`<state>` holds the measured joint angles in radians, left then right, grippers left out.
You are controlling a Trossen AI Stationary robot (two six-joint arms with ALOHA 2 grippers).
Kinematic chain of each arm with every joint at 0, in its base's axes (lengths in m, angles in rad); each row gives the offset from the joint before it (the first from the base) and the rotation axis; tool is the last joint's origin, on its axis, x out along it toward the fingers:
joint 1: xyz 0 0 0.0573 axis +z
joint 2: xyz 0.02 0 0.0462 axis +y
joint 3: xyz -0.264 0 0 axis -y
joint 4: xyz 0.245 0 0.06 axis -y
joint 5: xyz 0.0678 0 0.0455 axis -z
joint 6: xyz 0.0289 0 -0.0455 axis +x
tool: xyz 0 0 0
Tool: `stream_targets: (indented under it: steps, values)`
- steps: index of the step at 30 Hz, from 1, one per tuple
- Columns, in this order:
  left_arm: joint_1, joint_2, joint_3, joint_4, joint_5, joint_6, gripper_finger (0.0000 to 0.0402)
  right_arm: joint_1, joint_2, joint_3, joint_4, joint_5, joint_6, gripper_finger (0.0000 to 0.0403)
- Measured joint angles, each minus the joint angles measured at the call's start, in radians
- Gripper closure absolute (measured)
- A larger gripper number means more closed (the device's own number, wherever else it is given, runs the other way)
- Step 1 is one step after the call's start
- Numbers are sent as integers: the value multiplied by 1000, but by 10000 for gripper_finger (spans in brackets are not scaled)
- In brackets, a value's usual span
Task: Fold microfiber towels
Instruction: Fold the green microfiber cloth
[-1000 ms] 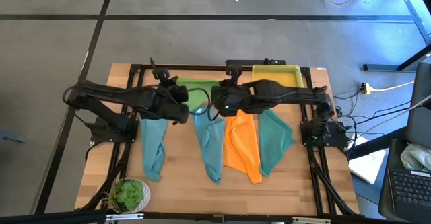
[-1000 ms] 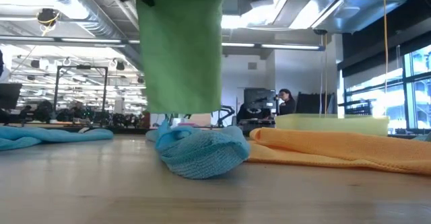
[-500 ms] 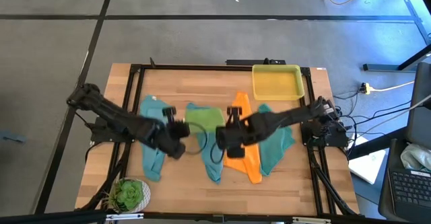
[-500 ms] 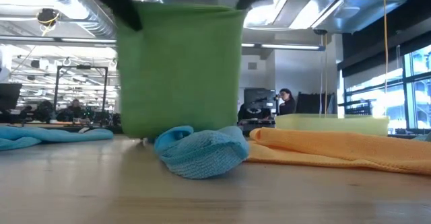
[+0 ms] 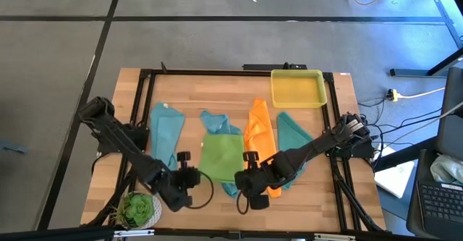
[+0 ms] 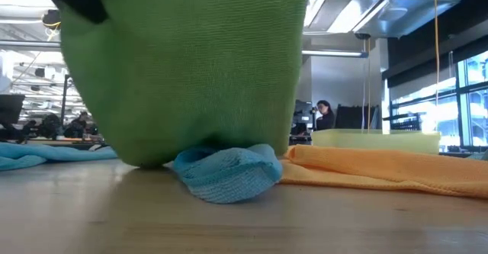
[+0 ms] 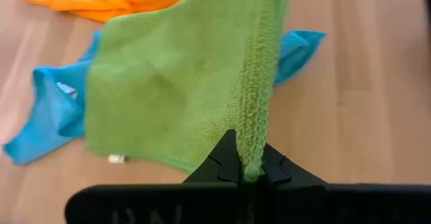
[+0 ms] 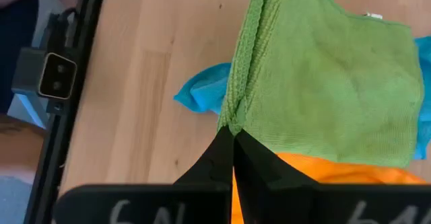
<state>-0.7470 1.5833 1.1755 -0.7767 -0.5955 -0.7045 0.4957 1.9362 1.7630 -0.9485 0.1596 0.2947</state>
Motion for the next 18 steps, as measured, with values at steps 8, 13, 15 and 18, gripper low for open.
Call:
stream_targets:
  steps: [8, 13, 15, 18]
  values:
    - [-19, 2, 0, 3, -30, 49, 401, -30, 0, 41, -1, -32, -37, 396]
    - [-18, 2, 0, 23, -49, 58, 401, -50, 0, 50, -51, -25, -37, 396]
    - [-18, 2, 0, 34, -49, 59, 401, -47, 0, 43, -45, -7, -32, 397]
    - [-21, 2, 0, 36, 12, 16, 401, -16, 0, 5, 20, 1, 18, 399]
